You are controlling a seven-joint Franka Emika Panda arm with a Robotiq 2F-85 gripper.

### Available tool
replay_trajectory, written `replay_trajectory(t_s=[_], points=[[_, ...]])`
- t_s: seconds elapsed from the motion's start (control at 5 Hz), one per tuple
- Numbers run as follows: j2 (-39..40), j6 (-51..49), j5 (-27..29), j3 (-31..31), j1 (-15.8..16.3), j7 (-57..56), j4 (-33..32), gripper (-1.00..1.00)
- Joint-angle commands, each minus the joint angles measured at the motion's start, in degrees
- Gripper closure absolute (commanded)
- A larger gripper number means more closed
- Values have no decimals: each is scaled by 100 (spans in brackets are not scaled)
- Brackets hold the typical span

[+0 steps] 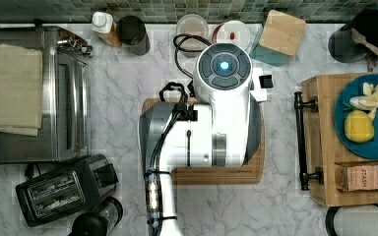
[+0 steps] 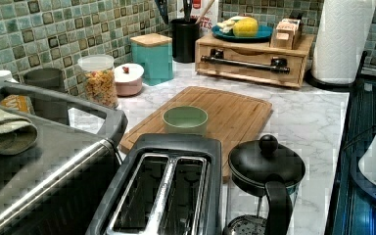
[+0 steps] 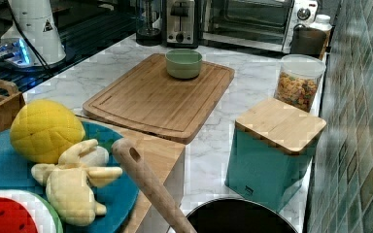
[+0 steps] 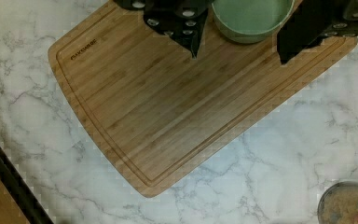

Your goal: Open the drawer.

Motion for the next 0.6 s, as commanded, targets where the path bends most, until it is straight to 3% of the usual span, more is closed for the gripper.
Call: replay_trajectory(t_s=[0.2,0.6], points=[[0,5,-77,43,-21,-2,-64,-100],[-287,204,-656,-171,-320,-2790,-576,-100]])
